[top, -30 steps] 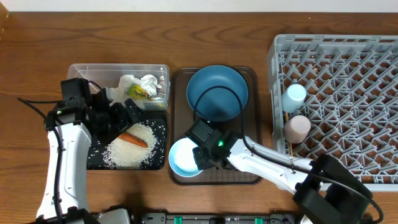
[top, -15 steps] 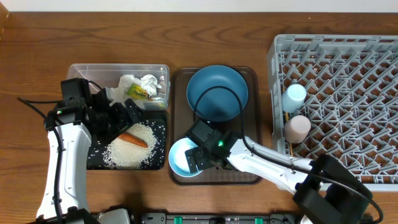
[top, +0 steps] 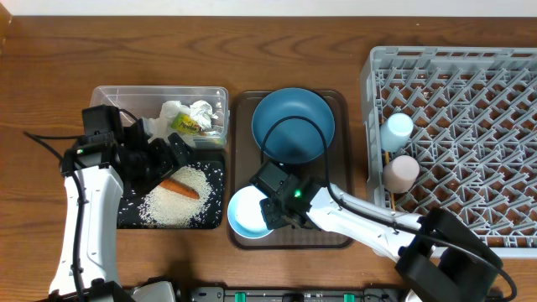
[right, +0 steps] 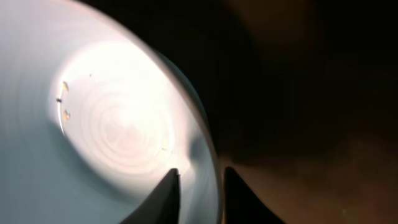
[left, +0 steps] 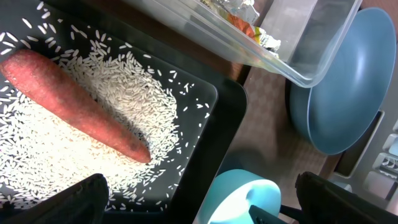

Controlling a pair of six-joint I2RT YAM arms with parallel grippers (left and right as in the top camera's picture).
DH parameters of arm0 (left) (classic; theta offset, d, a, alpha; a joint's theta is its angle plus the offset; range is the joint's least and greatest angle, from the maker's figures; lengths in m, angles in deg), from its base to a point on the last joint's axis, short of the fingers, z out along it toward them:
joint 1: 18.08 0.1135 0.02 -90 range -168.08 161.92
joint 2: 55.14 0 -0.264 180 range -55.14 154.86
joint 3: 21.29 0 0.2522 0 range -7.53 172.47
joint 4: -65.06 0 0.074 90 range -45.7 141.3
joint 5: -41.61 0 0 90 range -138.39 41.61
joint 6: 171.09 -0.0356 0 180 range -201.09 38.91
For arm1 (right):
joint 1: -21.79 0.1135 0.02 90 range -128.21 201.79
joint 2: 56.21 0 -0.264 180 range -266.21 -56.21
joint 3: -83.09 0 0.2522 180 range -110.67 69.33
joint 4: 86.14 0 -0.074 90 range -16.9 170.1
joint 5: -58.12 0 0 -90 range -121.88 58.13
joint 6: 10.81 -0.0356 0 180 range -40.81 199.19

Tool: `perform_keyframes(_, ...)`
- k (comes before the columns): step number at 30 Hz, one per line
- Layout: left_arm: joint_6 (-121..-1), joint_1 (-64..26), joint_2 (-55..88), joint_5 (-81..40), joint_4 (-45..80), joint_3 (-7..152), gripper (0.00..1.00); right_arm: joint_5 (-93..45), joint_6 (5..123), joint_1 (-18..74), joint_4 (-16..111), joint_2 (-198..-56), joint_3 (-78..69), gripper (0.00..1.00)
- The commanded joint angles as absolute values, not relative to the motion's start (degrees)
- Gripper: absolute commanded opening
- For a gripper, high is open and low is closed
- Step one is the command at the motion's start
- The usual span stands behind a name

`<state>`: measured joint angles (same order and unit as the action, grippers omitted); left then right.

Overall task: Sort waste into correct bins and load items into the dishwasher rack
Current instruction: 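Lift the white bowl with right gripper and carry it right to the rack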

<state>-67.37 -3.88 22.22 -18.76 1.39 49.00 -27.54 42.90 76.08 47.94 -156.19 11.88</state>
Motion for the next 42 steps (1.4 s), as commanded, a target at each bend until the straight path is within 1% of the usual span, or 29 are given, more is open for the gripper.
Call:
perform_keyframes(1, -66.9, -3.6, 22.3, -18.5, 1.2, 48.7, 0.99, -27.9, 43.0, 76.6, 48.0, -156.6, 12.3, 0.18)
perform_keyframes(5, -66.9, -3.6, 22.3, -18.5, 1.2, 48.7, 0.99, -28.3, 43.0, 76.6, 48.0, -156.6, 12.3, 0.14)
perform_keyframes(7, -66.9, -3.6, 22.3, -18.5, 1.2, 48.7, 0.99, -28.7, 43.1, 76.6, 48.0, -156.6, 12.3, 0.02)
perform_keyframes(8, -66.9, -3.6, 22.3, -18.5, 1.2, 48.7, 0.99, -28.8, 43.1, 76.6, 48.0, -156.6, 12.3, 0.01)
perform_keyframes(16, -66.9, -3.6, 22.3, -18.5, 1.2, 48.7, 0.99, -29.4, 43.0, 74.7, 47.7, -156.4, 11.8, 0.01)
perform_keyframes(22, -66.9, -3.6, 22.3, -18.5, 1.2, 48.7, 0.99, -28.6, 43.1, 72.6, 46.5, -153.2, 10.9, 0.01)
perform_keyframes(36, -66.9, -3.6, 22.3, -18.5, 1.2, 48.7, 0.99, -28.9, 46.7, 67.9, 45.8, -134.8, 10.8, 0.01)
perform_keyframes(40, -66.9, -3.6, 22.3, -18.5, 1.2, 48.7, 0.99, -29.7, 51.4, 65.0, 44.5, -129.0, 10.8, 0.01)
perform_keyframes(42, -66.9, -3.6, 22.3, -18.5, 1.2, 48.7, 0.99, -32.4, 52.1, 63.4, 43.0, -126.2, 10.8, 0.01)
